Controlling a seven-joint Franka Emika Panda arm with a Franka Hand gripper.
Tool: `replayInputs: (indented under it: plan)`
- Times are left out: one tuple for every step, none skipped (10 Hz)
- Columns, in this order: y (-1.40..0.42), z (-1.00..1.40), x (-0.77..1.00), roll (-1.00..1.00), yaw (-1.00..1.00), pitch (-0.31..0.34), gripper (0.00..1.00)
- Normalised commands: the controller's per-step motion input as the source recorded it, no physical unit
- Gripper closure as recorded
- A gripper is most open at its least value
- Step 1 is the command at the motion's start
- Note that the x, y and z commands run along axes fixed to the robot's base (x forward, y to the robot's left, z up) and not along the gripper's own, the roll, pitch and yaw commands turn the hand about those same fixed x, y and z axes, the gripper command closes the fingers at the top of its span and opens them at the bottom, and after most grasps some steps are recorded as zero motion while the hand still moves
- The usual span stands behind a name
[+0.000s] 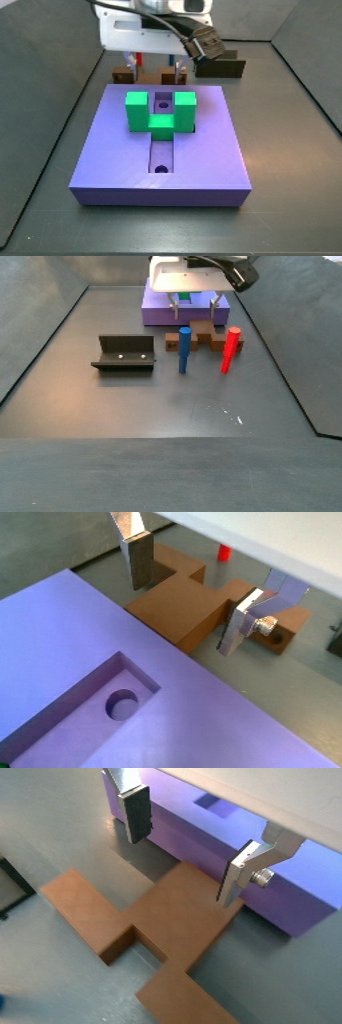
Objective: Pick up the brown object. Move up. Place the brown object on the fixture. Regrasp the brown object. Move to above the board. Insert the brown object.
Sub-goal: Pick up the brown object.
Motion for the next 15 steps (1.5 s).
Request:
replayInputs:
  plan:
    - [0.0,-0.1,-0.28,0.03,0.0,-0.347,0.0]
    - [0.0,0.0,-0.13,0.06,0.0,-0.211,0.0]
    - [-0.1,-0.04,0.0,0.28,0.0,-0.013,0.0]
    - [-0.1,-0.09,0.0,0.37,0.0,0.0,0.0]
    - [-0.09,-0.06,0.0,0.43,0.0,0.0,0.0]
    - [-0.07,-0.11,0.0,0.43,0.0,0.0,0.0]
    - [0.0,-0.21,-0.02,0.4,0.0,0.0,0.0]
    - [-0.01,-0.17,0.0,0.44,0.0,0.0,0.0]
    - [0.0,-0.21,0.0,0.5,0.0,0.0,0.0]
    - [0.0,-0.17,0.0,0.5,0.0,0.0,0.0]
    - [0.0,-0.13,0.0,0.5,0.0,0.004,0.0]
    - [-0.04,-0.1,0.0,0.5,0.0,0.0,0.0]
    - [-0.04,-0.11,0.0,0.5,0.0,0.0,0.0]
    - [-0.04,-0.11,0.0,0.5,0.0,0.0,0.0]
    - [-0.02,-0.09,0.0,0.5,0.0,0.0,0.0]
